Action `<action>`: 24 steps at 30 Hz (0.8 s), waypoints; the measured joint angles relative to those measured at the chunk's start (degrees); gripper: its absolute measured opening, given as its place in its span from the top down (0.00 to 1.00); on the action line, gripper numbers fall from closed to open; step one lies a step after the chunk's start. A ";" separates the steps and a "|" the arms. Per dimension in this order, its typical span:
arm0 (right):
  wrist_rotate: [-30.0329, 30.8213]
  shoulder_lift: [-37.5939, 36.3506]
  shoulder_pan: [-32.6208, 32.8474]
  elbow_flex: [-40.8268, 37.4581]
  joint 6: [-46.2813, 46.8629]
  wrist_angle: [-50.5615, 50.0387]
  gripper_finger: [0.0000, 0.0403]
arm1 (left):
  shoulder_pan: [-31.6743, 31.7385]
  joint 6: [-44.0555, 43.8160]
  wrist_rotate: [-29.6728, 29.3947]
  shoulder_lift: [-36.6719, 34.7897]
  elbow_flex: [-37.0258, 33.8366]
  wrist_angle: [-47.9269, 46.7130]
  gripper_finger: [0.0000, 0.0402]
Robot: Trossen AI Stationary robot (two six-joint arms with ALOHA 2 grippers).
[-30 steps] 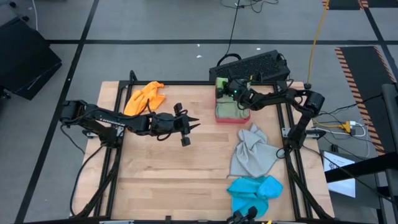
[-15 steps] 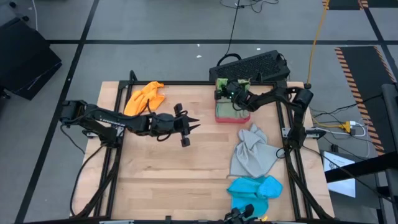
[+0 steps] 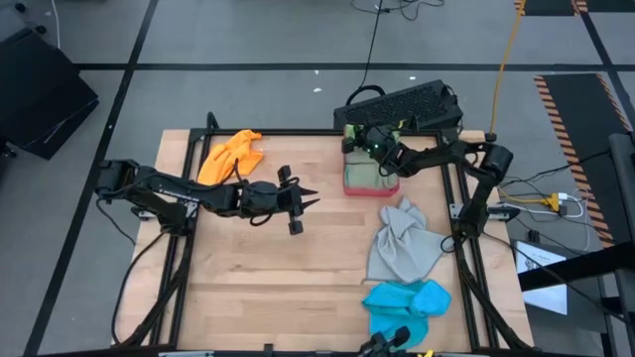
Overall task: Fold microfiber towels
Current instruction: Stack the dark green microfiber cloth on the top light green microfiber cloth in the red bin
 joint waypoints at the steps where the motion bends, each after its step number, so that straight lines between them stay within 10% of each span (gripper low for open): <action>1: 0.04 0.25 -0.13 -0.11 -0.03 -0.09 1.00 | 0.00 0.00 0.00 0.00 0.00 0.02 0.77; 24: -1.75 7.81 -4.76 -1.16 5.43 1.83 1.00 | -0.17 0.02 -0.04 0.00 0.00 0.06 0.77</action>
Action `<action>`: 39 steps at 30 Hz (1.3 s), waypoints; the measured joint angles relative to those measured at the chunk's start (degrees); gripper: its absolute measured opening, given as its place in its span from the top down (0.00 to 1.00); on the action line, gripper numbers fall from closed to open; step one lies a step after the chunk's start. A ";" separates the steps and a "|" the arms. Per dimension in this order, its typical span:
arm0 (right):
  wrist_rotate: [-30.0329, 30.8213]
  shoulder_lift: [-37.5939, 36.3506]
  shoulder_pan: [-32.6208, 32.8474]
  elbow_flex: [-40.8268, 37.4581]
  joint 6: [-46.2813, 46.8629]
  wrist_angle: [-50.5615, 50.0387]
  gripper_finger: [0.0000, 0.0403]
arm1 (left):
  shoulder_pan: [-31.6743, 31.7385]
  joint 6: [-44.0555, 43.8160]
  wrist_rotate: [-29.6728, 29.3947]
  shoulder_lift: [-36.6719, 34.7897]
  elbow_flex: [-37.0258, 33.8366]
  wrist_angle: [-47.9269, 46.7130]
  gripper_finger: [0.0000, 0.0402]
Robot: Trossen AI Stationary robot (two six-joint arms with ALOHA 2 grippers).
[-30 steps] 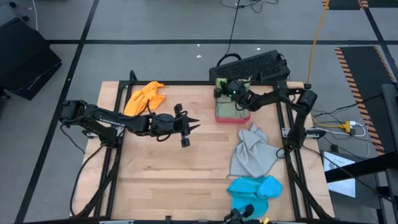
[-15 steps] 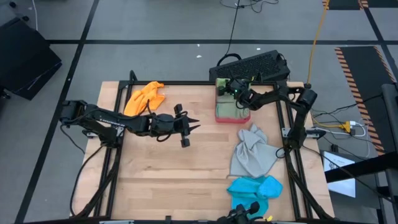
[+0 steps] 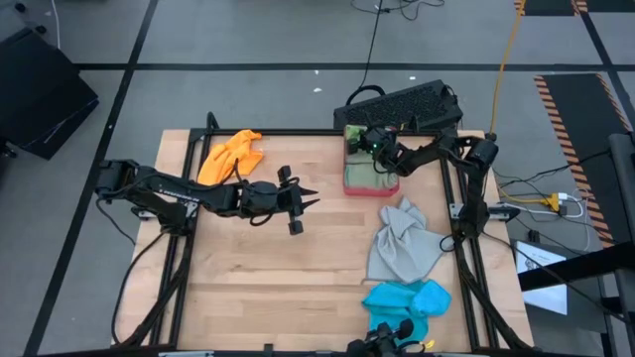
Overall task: Fold microfiber towels
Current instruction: Stack the dark green microfiber cloth on the top light green microfiber cloth in the red bin, then fold the yellow microfiber cloth
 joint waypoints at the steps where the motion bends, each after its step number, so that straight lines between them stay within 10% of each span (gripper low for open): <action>1: 0.01 0.00 -0.01 0.00 0.07 -0.09 1.00 | 0.00 -0.02 0.00 0.00 0.00 0.00 0.77; 31: -2.94 -0.58 1.93 1.31 -0.74 3.86 1.00 | 0.00 -0.02 0.02 0.00 0.00 0.24 0.77; 39: -2.97 -12.56 4.81 1.31 -5.19 -0.61 1.00 | 0.02 -0.31 -0.02 0.00 0.00 -1.78 0.77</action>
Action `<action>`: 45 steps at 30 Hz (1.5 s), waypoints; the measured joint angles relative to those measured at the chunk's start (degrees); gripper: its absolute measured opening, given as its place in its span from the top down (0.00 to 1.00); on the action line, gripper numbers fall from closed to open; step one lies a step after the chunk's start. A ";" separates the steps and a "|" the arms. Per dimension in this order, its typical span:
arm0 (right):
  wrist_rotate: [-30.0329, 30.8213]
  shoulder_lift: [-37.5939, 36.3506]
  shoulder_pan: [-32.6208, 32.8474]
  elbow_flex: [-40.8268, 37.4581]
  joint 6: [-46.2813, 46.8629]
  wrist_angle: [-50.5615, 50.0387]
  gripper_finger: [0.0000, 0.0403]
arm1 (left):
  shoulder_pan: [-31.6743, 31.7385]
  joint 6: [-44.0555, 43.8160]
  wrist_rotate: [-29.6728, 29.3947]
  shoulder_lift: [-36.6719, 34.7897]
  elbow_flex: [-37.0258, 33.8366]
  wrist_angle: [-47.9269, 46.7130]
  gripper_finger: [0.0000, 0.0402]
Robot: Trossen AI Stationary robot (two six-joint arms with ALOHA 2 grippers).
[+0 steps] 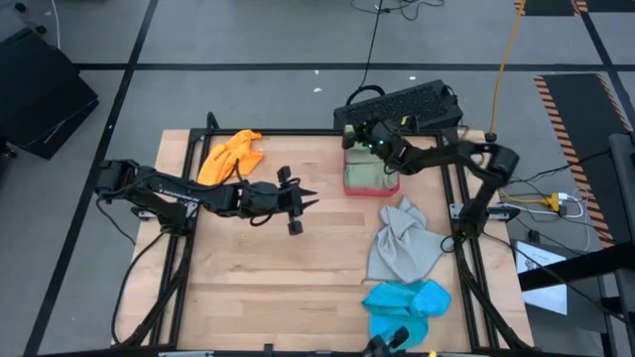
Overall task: Fold microfiber towels
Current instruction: Fold the yellow microfiber cloth
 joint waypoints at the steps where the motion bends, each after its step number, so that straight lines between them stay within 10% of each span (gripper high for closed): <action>1: 0.01 -2.28 0.64 0.00 -1.05 -2.59 1.00 | 0.00 -0.12 -0.04 0.00 0.00 -0.61 0.77; 14: -16.04 -25.50 14.09 -2.55 -11.57 -39.47 1.00 | 4.48 -12.49 -14.77 0.00 0.00 -21.64 0.77; 29: -19.43 -33.87 26.04 -23.14 -12.84 -25.86 1.00 | 19.54 -15.74 -9.60 0.00 0.00 -38.77 0.76; 45: -19.30 -33.86 33.91 -28.06 -13.17 -15.84 1.00 | 32.59 -3.07 -6.78 0.00 -3.66 -38.26 0.35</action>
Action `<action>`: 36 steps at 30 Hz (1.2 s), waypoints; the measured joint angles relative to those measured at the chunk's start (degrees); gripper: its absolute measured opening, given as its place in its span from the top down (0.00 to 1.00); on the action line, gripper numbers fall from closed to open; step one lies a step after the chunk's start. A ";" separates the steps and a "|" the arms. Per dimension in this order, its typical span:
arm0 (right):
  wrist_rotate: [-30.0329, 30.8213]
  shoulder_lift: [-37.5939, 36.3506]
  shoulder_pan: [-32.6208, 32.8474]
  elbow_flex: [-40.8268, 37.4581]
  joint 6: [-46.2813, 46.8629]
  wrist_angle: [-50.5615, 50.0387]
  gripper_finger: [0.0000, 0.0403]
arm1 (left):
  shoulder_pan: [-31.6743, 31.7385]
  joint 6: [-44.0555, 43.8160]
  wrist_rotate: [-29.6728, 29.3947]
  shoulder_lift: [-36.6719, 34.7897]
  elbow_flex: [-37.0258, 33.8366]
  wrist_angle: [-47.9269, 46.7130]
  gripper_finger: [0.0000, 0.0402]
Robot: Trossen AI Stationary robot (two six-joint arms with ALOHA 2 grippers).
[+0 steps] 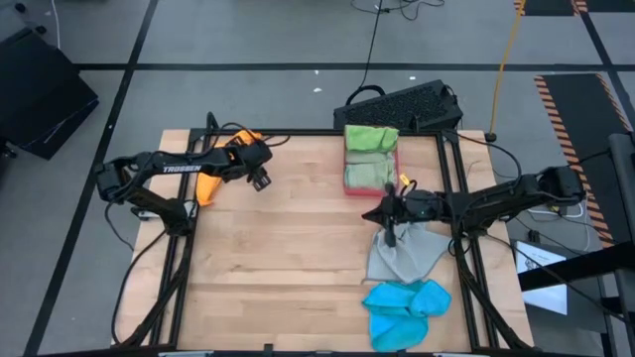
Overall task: Fold microfiber towels
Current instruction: Fold the yellow microfiber cloth
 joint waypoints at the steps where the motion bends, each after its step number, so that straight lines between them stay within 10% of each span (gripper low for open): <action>1: 0.04 0.00 0.33 0.00 -0.50 0.00 1.00 | 0.78 1.29 0.16 0.00 -0.65 0.85 0.35; 13: 0.21 0.00 1.31 0.00 -3.89 0.70 1.00 | 7.62 16.93 7.27 0.00 -7.13 16.28 0.45; 28: 0.19 0.00 1.29 0.00 -10.17 9.15 1.00 | 11.74 22.05 12.87 0.00 -7.29 17.39 0.98; 36: 0.02 0.00 1.29 0.00 -10.62 10.75 1.00 | 9.45 19.74 9.73 1.48 -8.15 20.08 0.79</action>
